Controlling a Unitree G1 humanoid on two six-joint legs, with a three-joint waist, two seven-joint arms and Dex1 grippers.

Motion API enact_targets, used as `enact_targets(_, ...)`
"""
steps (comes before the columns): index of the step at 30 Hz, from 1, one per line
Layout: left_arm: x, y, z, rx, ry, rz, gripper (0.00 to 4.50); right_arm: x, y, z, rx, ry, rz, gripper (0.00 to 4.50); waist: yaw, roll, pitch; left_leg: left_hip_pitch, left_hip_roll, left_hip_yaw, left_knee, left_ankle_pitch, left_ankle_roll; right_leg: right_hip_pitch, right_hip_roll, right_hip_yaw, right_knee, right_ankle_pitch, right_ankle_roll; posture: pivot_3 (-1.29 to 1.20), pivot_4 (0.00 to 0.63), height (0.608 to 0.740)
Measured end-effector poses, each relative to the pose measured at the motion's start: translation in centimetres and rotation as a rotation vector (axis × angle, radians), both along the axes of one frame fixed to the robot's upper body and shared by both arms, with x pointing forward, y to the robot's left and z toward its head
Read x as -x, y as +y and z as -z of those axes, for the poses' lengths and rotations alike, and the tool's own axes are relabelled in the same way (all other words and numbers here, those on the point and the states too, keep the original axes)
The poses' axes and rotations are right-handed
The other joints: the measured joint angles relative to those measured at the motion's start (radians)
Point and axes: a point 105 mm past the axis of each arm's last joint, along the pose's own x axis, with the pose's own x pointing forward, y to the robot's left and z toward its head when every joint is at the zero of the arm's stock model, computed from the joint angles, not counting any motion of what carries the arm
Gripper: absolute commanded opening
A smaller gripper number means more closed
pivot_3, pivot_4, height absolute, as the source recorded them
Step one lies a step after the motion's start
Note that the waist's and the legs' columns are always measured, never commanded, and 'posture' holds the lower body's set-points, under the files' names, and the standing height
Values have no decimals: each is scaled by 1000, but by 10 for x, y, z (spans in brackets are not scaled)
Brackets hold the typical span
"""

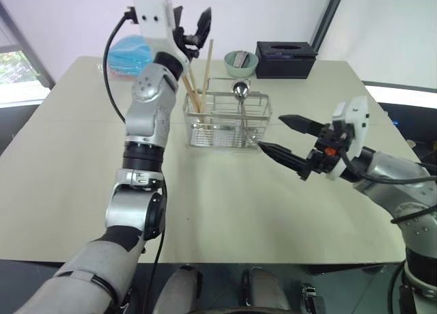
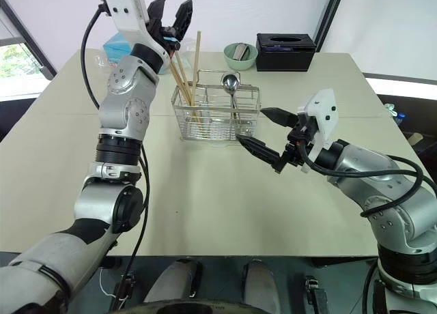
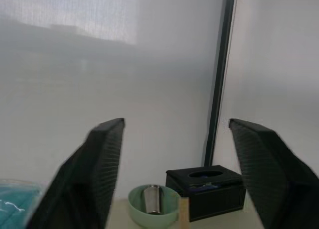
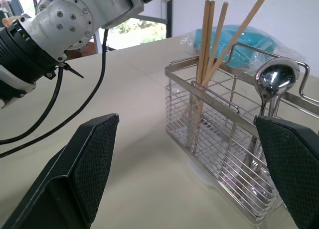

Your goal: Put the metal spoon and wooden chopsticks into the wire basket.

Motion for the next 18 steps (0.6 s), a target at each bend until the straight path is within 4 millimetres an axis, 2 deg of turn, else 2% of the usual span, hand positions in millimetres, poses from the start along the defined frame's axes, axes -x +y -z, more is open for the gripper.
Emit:
enact_targets(7,5,11,0,11,27,-22,4476,-3,0,0,8,-1,-8,4500,0,0,0,0,0,0,0,0,0,0,0,0,0,0,0,0,150,654)
enact_targets(11,13,26,-12,-9,47,0,4476,-5,-1,1,12,0,-15,4500,-4,0,0,0,0,0,0,0,0,0,1,0,0,0,0,0,150,654)
enact_targets(16,39,78,-32,-156,45,-1,4476,-8,-6,1,36,-3,-14,4500,-31,2,1,1,0,-1,-2,0,0,-1,1,0,1,0,0,0,150,654)
enact_targets(18,55,99,-27,-272,65,-5,4476,-8,-11,1,55,-1,-16,4500,-40,3,2,2,1,0,-4,0,0,-1,1,1,0,0,0,0,150,654)
